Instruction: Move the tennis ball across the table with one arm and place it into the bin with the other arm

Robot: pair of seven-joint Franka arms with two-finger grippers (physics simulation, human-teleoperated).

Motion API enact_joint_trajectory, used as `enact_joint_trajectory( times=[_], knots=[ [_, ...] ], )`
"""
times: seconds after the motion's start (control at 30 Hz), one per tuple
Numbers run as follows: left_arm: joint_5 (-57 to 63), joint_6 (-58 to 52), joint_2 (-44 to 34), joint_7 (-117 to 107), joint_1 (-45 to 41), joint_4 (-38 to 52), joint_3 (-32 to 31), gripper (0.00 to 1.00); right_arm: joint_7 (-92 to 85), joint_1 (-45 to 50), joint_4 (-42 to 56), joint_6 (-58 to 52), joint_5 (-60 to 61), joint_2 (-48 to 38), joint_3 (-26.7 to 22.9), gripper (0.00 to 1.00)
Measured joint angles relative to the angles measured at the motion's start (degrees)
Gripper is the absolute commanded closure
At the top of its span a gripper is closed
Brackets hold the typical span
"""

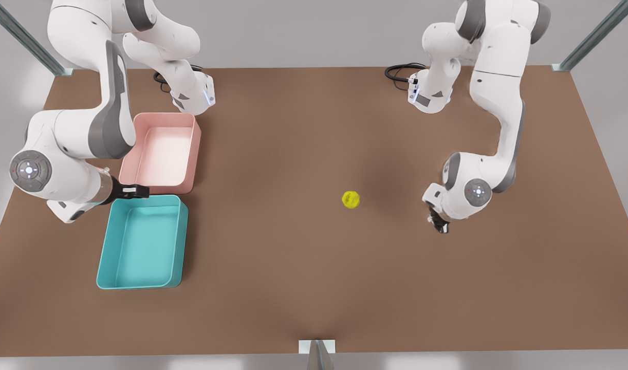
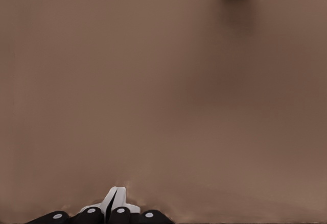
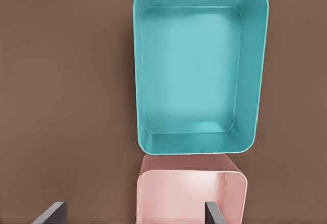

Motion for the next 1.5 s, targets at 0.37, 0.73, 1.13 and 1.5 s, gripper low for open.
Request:
enact_joint_trajectory(
  times=[0.37,0.73,1.13,1.5],
  knots=[
    [1.31,-44.64,-10.05,-36.46,1.14,32.31,-0.84,0.00,2.71,24.34,2.29,6.94,0.52,10.55,0.95,0.00],
    [-0.19,-52.97,-12.02,-58.83,1.40,32.32,2.20,0.00,19.76,32.82,-16.32,35.09,2.33,15.72,0.32,0.00],
    [-0.26,-54.27,-11.89,-71.74,1.27,32.21,2.24,0.00,38.88,35.87,-27.03,54.09,8.65,15.01,0.18,0.00],
    [-0.27,-54.43,-11.54,-78.00,1.28,31.80,2.54,0.00,47.74,35.58,-27.71,57.95,8.84,18.61,0.38,0.00]
  ],
)
